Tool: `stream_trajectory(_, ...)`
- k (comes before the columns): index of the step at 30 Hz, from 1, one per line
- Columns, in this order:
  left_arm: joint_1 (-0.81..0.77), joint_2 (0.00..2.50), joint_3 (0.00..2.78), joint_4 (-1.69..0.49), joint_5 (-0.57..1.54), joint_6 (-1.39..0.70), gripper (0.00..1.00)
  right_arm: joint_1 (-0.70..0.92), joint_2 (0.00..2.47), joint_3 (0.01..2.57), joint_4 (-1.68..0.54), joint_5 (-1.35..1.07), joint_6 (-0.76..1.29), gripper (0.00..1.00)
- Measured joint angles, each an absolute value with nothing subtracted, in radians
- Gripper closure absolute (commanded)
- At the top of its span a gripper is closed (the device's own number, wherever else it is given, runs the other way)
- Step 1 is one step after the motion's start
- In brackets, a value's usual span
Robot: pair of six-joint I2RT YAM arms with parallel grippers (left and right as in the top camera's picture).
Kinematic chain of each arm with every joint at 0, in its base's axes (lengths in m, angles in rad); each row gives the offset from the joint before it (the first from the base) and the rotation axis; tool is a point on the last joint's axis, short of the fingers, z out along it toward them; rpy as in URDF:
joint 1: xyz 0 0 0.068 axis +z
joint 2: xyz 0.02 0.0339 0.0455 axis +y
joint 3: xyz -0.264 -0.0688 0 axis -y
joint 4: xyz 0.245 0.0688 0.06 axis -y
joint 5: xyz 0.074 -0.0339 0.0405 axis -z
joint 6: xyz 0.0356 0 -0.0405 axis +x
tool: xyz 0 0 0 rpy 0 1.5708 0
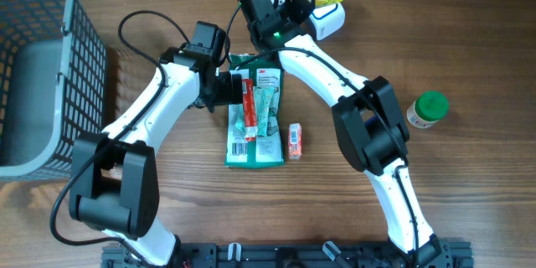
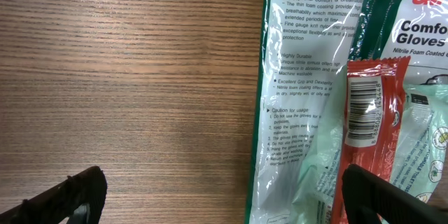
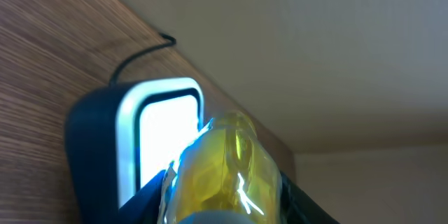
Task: Scan the item barcode
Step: 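Carry the oil bottle up to the white scanner with the right gripper, then move the oil bottle right and stand it beside the green-lidded jar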
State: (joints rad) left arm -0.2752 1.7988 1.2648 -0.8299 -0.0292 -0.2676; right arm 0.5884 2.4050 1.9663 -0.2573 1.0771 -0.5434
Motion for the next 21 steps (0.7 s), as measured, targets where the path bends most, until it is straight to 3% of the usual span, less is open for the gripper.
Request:
stream_trajectory(6,-0.275,1.799,1.265,-0.830,-0.030,-0.268,0.00,0.587,2.318,1.966,-0.421,1.088,-0.501,0.75)
stream_trajectory(12,-0.275,1.799,1.265,-0.830,-0.029,-0.268,0.00,0.551,1.983,1.975,-0.856,0.850,-0.197,0.75)
stream_trajectory(17,-0.275,1.799,1.265,-0.830,-0.029,-0.268,0.00,0.338,1.833,1.992,-1.197,0.493,0.055,0.75)
stream_trajectory(21,-0.275,1.799,1.265,-0.830,-0.029,-0.268,0.00,0.150,1.840,1.947,-1.232,0.275,0.113,0.76)
